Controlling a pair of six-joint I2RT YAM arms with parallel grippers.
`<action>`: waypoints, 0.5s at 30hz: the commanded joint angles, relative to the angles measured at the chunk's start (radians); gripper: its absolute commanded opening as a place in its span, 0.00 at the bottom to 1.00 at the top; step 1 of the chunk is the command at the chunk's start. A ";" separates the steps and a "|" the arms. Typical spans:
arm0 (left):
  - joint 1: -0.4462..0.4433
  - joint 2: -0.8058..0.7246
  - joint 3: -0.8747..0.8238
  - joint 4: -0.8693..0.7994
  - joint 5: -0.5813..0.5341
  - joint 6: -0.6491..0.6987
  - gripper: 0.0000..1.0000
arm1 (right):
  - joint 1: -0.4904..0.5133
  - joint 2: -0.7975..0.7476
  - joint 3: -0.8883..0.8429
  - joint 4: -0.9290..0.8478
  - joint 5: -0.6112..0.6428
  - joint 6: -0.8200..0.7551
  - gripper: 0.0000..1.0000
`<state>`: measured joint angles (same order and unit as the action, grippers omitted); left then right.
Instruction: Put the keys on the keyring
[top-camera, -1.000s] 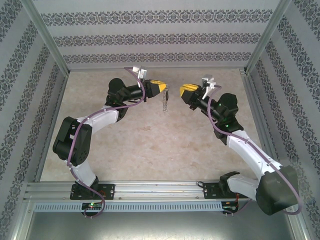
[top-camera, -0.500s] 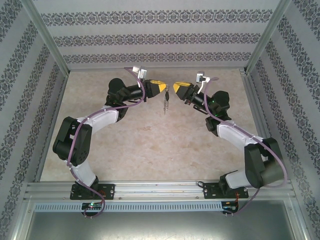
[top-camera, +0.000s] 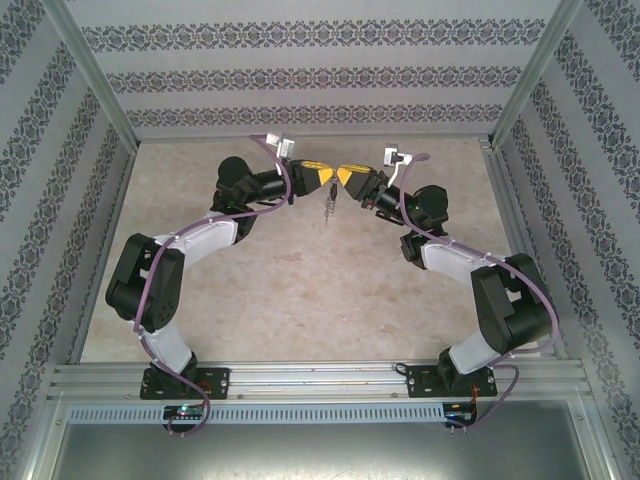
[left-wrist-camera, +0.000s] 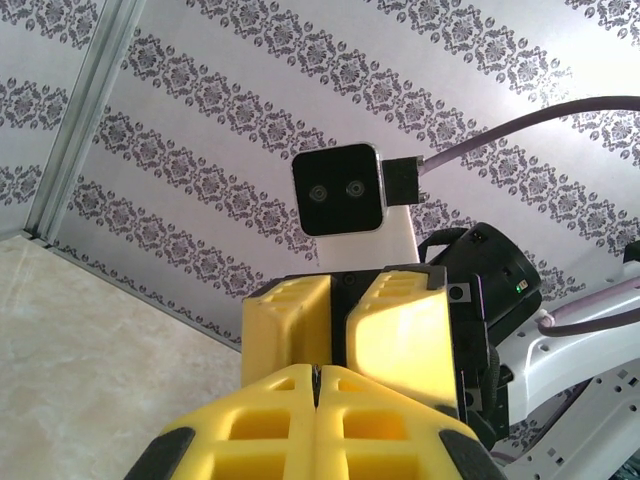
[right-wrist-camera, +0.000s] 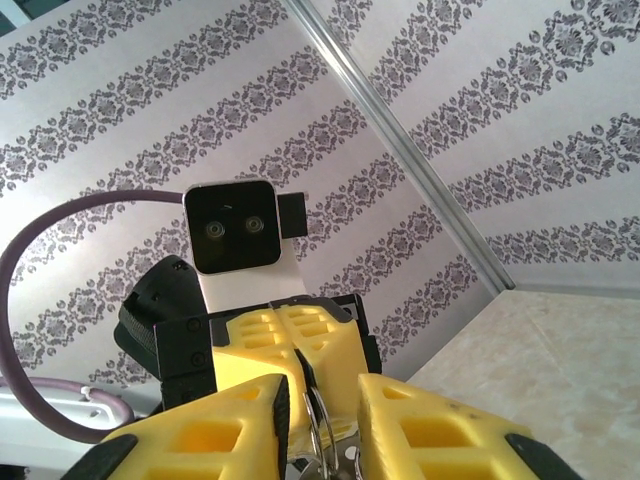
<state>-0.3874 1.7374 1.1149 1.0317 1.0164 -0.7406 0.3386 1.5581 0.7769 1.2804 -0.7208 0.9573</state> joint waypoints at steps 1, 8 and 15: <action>-0.013 -0.036 0.023 0.041 -0.002 0.000 0.00 | 0.009 0.013 0.026 0.103 -0.004 0.027 0.25; -0.014 -0.036 0.026 0.037 -0.004 0.004 0.00 | 0.020 0.013 0.012 0.105 -0.002 0.022 0.23; -0.013 -0.036 0.028 0.037 -0.007 0.005 0.00 | 0.027 0.008 -0.010 0.104 0.000 0.013 0.22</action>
<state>-0.3916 1.7374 1.1149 1.0317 1.0164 -0.7406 0.3519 1.5715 0.7769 1.3224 -0.7200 0.9737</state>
